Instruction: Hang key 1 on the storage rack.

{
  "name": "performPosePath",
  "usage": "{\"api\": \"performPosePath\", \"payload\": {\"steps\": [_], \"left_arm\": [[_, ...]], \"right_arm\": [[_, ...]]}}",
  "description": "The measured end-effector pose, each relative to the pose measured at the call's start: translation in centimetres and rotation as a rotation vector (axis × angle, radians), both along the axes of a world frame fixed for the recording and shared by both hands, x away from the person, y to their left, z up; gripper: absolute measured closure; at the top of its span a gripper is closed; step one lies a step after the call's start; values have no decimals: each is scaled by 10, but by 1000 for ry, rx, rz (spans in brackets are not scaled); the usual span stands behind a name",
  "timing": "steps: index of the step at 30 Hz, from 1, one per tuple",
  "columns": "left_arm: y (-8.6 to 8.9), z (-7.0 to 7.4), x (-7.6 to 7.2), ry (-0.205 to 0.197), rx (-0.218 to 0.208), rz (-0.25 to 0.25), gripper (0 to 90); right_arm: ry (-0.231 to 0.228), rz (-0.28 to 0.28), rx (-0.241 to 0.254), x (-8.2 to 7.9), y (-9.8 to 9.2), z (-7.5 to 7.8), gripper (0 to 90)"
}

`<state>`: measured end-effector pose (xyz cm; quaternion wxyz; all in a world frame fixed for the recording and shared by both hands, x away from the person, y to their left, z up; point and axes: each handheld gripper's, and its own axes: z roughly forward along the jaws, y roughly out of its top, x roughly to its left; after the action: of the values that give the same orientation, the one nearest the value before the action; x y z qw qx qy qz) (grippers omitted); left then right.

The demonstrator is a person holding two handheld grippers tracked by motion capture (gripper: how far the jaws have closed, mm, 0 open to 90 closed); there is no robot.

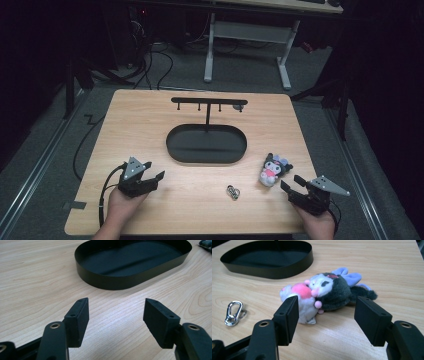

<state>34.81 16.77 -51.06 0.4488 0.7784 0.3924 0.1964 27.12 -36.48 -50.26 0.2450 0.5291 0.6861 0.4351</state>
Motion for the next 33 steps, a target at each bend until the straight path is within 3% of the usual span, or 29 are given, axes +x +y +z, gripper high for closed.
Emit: {"api": "performPosePath", "payload": {"steps": [5,9,18,21,24,31,33], "left_arm": [[0,0,-1,4,-3,2,380],[3,0,-6,8,-24,6,380],[5,1,-7,-2,-17,11,380],[6,0,-6,0,-21,13,380],[5,-1,-6,5,-17,8,380],[3,-2,-6,5,-10,0,381],[2,-2,-6,7,-8,-1,380]], "right_arm": [[-6,-7,29,8,0,1,364],[-4,3,12,10,3,-2,365],[-30,6,-9,11,2,0,372],[-19,0,-9,15,-1,-3,391],[11,-13,-23,19,-6,-6,468],[126,-38,-61,35,-13,-10,843],[137,-40,-75,40,-14,-11,881]]}}
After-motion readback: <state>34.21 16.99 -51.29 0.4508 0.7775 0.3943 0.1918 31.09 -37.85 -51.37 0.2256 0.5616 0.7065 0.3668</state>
